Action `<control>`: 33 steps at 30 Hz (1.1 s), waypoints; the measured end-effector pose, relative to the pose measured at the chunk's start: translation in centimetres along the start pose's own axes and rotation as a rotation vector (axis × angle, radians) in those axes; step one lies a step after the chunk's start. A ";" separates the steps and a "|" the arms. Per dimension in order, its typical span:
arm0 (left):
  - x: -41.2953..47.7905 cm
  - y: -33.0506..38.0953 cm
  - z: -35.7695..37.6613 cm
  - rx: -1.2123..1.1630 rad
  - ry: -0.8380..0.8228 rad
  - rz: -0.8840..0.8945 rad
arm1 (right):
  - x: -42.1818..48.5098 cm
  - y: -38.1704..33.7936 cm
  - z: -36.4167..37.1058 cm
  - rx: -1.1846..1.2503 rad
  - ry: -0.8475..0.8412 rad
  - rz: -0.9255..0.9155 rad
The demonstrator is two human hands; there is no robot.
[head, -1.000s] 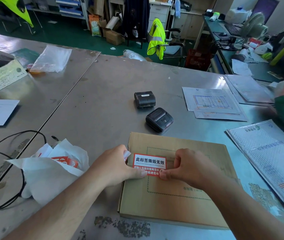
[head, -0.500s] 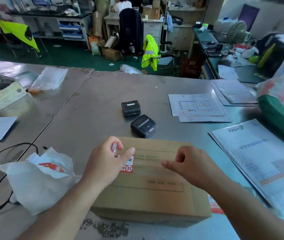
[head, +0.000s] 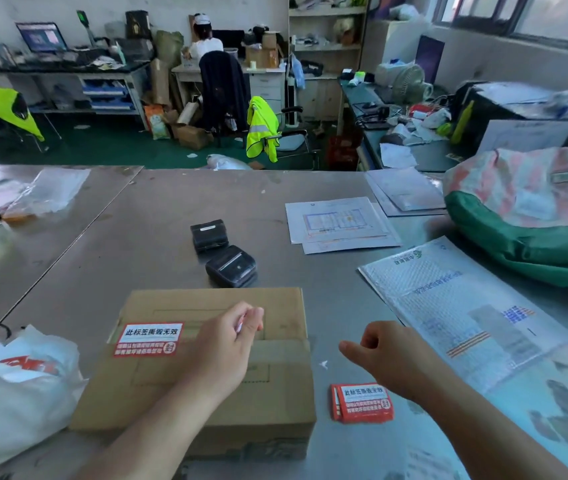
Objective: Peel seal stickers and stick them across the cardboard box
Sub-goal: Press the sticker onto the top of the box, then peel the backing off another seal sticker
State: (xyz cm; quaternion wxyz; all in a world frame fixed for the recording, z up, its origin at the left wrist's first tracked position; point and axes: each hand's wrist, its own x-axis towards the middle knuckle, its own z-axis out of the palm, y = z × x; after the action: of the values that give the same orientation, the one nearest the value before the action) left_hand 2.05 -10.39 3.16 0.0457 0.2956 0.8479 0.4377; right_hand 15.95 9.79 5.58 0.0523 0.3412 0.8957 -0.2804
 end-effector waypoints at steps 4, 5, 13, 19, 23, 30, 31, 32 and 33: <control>0.2 1.1 2.3 0.035 0.030 0.041 | 0.8 3.3 1.6 0.026 -0.049 0.070; 0.2 1.0 2.6 0.054 0.048 0.037 | 1.0 3.9 2.1 0.034 -0.052 0.084; -0.4 0.3 4.2 0.265 0.016 0.092 | 3.3 8.9 5.6 0.052 -0.075 0.226; -0.5 -0.1 4.5 0.286 0.028 0.112 | 5.2 12.6 9.4 -0.047 -0.025 0.318; -0.4 -0.4 4.6 0.299 0.027 0.118 | 5.9 13.3 11.3 -0.014 -0.037 0.378; -0.2 -0.4 4.7 0.292 0.031 0.089 | 6.5 14.1 12.2 -0.062 -0.011 0.371; -0.2 -0.4 4.7 0.290 0.029 0.086 | 6.4 14.0 12.1 -0.066 -0.007 0.367; -0.2 -0.3 4.6 0.287 0.027 0.084 | 6.4 14.0 12.1 -0.059 -0.001 0.363; -0.2 -0.2 4.6 0.282 0.026 0.083 | 6.4 14.0 12.0 -0.049 0.003 0.362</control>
State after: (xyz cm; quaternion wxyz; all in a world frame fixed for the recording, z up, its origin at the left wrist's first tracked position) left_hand 3.63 -7.30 0.14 -0.0252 0.3284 0.8885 0.3196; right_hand 18.82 15.61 -12.80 0.1087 0.4958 0.8264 -0.2438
